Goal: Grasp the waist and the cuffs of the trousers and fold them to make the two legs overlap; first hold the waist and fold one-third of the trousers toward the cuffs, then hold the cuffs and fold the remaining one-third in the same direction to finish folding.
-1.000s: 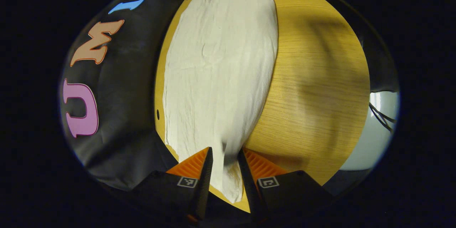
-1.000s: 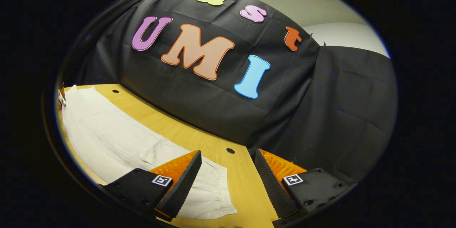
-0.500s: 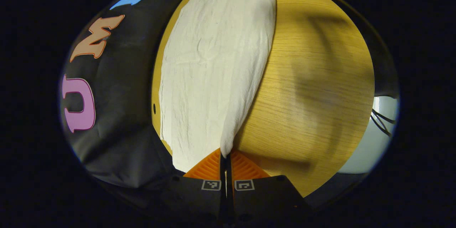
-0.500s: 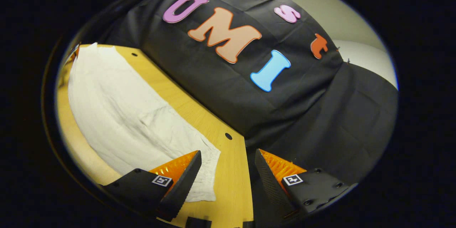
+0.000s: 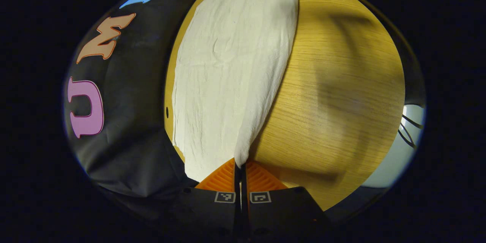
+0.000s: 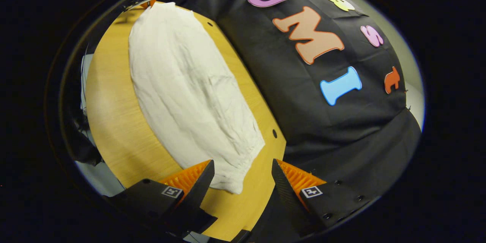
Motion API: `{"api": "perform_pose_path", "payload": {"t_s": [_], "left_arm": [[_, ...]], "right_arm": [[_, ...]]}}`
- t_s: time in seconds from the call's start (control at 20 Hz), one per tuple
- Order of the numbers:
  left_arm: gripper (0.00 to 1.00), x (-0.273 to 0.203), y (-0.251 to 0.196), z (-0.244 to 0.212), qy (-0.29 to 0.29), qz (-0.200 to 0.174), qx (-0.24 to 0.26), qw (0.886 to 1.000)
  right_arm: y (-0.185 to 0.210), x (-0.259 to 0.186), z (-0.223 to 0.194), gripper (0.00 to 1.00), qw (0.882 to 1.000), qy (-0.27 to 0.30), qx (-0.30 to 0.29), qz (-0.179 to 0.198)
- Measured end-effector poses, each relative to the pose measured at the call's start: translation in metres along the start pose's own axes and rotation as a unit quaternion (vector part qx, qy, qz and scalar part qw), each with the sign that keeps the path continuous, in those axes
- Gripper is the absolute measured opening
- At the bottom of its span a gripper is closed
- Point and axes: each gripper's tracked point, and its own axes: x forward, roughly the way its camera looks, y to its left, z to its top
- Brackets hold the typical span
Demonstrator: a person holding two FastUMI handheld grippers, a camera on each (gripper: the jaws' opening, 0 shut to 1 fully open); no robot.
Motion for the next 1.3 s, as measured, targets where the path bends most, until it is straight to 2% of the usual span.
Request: {"api": "perform_pose_path", "payload": {"t_s": [0.4,0.5,0.6,0.75,0.9,0.95,1.05,1.1,1.15,1.2,1.3], "left_arm": [[0.00,-0.001,-0.001,0.000,0.010,0.005,-0.003,1.000],[0.00,-0.001,0.000,0.000,0.013,0.005,-0.003,1.000],[0.00,-0.001,-0.001,0.000,0.015,0.004,-0.001,1.000],[0.00,-0.001,-0.001,0.000,0.020,0.006,-0.004,1.000],[0.00,0.000,0.000,-0.002,0.027,0.010,-0.011,1.000],[0.00,0.001,0.001,-0.001,0.029,0.012,-0.014,0.999],[0.00,0.000,0.002,-0.002,0.035,0.014,-0.020,0.999],[0.00,0.001,0.002,-0.003,0.040,0.016,-0.026,0.999],[0.00,0.000,0.001,-0.004,0.045,0.015,-0.033,0.998],[0.00,0.000,0.002,-0.003,0.050,0.010,-0.043,0.998],[0.00,-0.002,0.008,-0.002,0.057,0.014,-0.068,0.996]], "right_arm": [[0.062,0.017,-0.021,1.00,0.992,0.020,-0.072,0.098],[0.067,0.021,-0.019,1.00,0.990,0.017,-0.089,0.106],[0.067,0.029,-0.017,0.95,0.989,0.012,-0.103,0.107],[0.068,0.040,-0.015,0.92,0.988,0.008,-0.111,0.110],[0.072,0.049,-0.016,0.72,0.987,0.013,-0.117,0.108],[0.078,0.051,-0.018,0.62,0.986,0.018,-0.117,0.115],[0.082,0.050,-0.020,0.22,0.985,0.025,-0.129,0.111],[0.078,0.047,-0.018,0.13,0.985,0.022,-0.133,0.106],[0.080,0.056,-0.023,0.13,0.986,0.030,-0.120,0.112],[0.080,0.052,-0.022,0.08,0.987,0.037,-0.101,0.120],[0.066,0.052,-0.015,0.08,0.989,0.034,-0.085,0.113]]}}
